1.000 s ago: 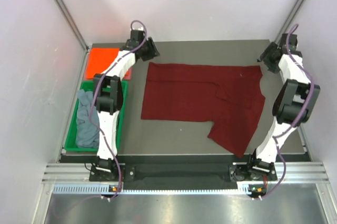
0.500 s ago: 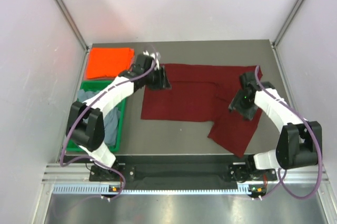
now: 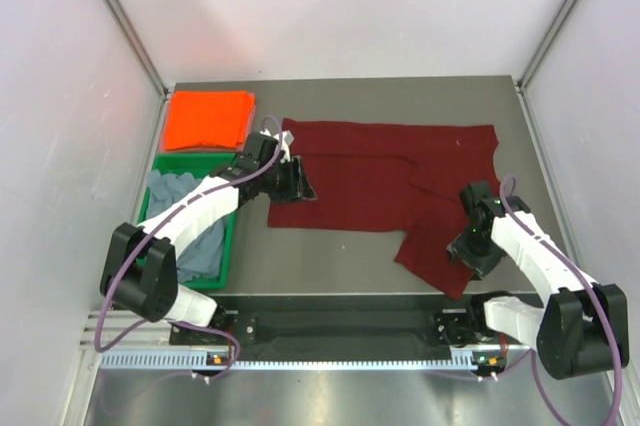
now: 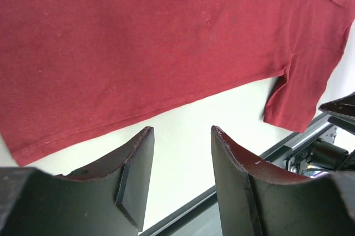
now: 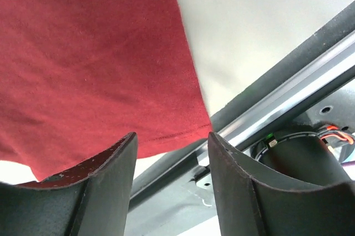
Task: Fold and stack the t-shirts
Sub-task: Fold the tshirt
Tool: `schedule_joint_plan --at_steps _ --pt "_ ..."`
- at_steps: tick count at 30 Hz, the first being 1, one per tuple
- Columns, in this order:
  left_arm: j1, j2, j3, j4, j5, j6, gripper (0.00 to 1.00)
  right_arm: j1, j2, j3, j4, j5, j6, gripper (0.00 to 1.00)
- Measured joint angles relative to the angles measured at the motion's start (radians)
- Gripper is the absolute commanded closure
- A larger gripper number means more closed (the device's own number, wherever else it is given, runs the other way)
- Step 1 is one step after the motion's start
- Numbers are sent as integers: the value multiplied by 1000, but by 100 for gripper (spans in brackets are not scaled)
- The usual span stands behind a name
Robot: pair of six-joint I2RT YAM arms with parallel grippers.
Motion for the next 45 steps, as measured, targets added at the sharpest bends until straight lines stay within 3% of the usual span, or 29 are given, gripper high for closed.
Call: schedule_joint_plan --at_steps 7,11,15,18,21,26,33,45 --pt "4 40 -16 97 33 -41 49 0 -1 11 97 40 7 46" --pt "10 179 114 106 14 -51 50 -2 20 96 251 42 -80 47" --pt "23 325 270 108 -21 -51 51 -51 177 262 391 32 -195 60" --pt "30 382 296 112 -57 -55 51 -92 301 342 478 21 -279 73" --pt "33 447 319 95 -96 -55 52 -108 433 426 523 12 -360 78" --pt "37 570 394 58 -167 -55 52 -113 626 562 567 13 -470 79" --pt "55 638 499 12 -246 -68 52 -114 792 624 610 2 -567 80" --pt "59 711 610 -11 -312 -96 52 -126 957 829 623 -40 -618 80"
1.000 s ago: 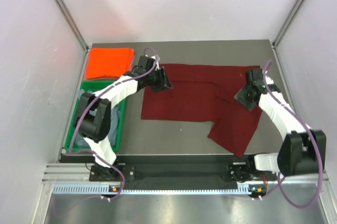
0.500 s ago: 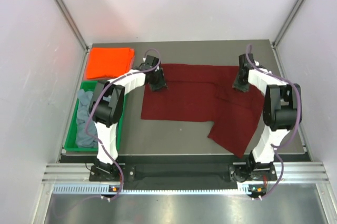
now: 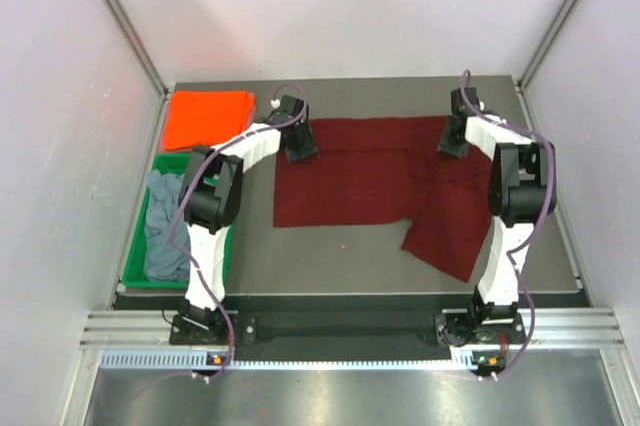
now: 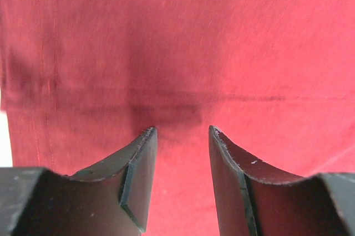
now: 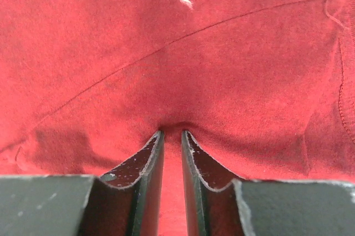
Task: Fold and stack the t-shirts
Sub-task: Fold the tshirt
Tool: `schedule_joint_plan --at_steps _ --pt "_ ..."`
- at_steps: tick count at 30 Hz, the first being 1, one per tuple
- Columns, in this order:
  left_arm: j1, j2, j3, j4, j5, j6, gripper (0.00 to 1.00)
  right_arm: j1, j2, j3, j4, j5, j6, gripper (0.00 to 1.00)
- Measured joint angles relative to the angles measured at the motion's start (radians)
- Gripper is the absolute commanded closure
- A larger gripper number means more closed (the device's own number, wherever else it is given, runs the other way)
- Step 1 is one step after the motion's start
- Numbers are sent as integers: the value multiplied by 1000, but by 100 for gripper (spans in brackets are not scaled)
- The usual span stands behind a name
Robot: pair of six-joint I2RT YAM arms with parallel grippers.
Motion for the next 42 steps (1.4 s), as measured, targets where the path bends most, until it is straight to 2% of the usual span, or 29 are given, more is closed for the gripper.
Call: schedule_joint_plan --at_steps 8,12,14,16,21,27,34,42 --pt "18 123 208 -64 -16 19 52 -5 101 159 -21 -8 -19 78" --pt "24 129 226 -79 -8 40 51 -6 100 168 -38 -8 -5 63" --pt "24 113 214 -92 -5 51 51 -6 75 158 -75 8 32 61" --pt "25 73 174 -113 8 58 50 -8 21 125 -114 18 73 54" --pt "18 -119 36 -142 55 67 49 -19 -257 -74 -231 22 223 50" --pt "-4 -371 -137 -119 125 94 48 -21 -554 -332 -372 28 351 52" --pt "-5 -492 -314 -105 174 98 49 -21 -831 -695 -461 58 466 55" --pt "10 -533 -369 -98 195 89 49 -21 -906 -822 -449 80 501 57"
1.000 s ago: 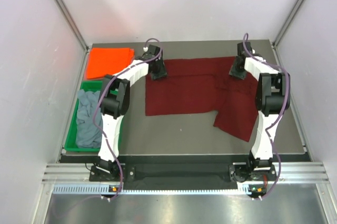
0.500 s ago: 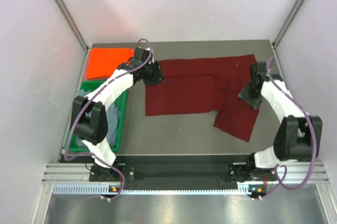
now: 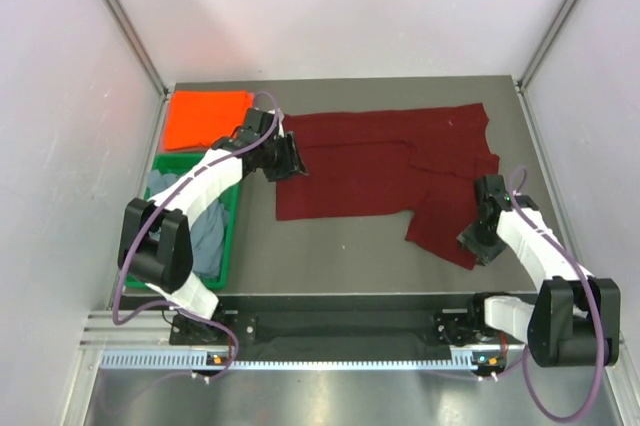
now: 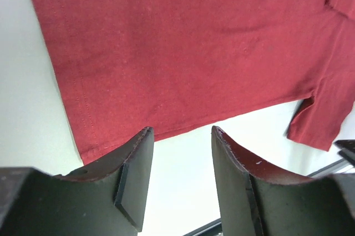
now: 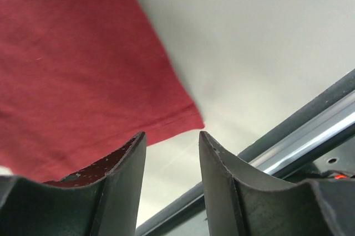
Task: Fold and stack the t-shirts
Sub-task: Fold the tshirt
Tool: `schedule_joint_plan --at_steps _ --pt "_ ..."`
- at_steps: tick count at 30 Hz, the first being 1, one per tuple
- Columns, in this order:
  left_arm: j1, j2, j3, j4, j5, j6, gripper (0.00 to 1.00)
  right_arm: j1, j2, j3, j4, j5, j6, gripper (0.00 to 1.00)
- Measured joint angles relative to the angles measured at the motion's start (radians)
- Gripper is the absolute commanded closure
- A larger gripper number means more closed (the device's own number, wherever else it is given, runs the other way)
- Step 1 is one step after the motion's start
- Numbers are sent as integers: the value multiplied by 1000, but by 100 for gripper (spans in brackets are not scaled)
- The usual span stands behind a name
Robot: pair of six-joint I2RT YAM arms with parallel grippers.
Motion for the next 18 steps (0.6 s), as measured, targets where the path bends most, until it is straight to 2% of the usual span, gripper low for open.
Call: schedule_joint_plan --at_steps 10,14,18 --pt "13 -23 -25 32 15 -21 49 0 -63 -114 53 26 79 69" --pt "13 -23 -27 34 22 -21 50 0 -78 -142 85 31 121 79" --pt "13 -23 -27 31 23 -18 49 0 -81 -148 95 31 145 78"
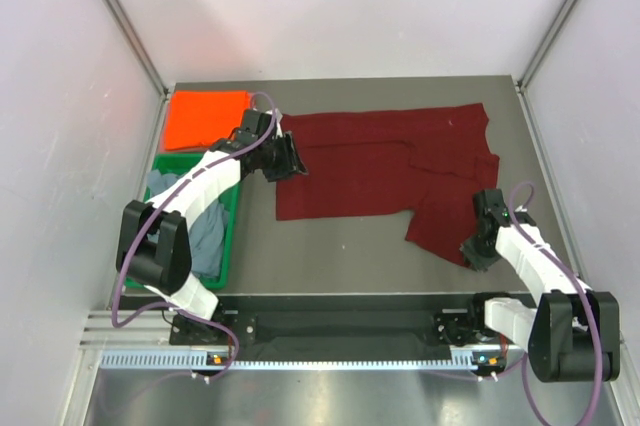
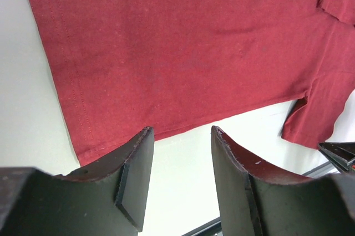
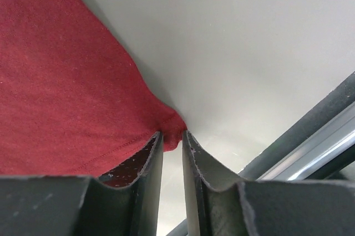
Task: Fold and stack the t-shirts
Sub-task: Fold the tshirt
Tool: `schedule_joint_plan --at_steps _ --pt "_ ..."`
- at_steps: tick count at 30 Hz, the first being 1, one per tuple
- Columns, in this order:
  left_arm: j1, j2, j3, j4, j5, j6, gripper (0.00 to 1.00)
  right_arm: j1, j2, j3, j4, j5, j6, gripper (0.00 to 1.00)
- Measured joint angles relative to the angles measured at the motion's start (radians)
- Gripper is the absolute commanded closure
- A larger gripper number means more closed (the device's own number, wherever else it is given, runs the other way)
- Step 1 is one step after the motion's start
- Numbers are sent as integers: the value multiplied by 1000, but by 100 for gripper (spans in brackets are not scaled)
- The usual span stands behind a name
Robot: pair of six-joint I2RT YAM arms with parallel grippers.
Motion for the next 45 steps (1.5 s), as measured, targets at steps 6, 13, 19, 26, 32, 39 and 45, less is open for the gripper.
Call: schedule_joint_plan --at_steps 6,13,19,26,32,39,45 --pt "3 -9 -6 -2 -11 2 49 0 -6 0 4 -4 11 67" --pt "5 -11 -1 -10 -5 5 49 0 -17 12 -16 17 22 65" --pt "5 -11 17 -11 -1 8 50 0 -32 12 -21 32 31 70" --pt "5 -11 27 -15 5 16 50 -24 -60 12 -24 45 37 73" --pt "6 -10 34 -19 7 19 50 -26 -60 12 -35 49 38 72" --pt "8 8 48 -17 14 18 51 -26 -55 -10 -13 46 55 71" --pt "11 19 48 -17 13 18 51 -29 -52 -32 11 40 74 84"
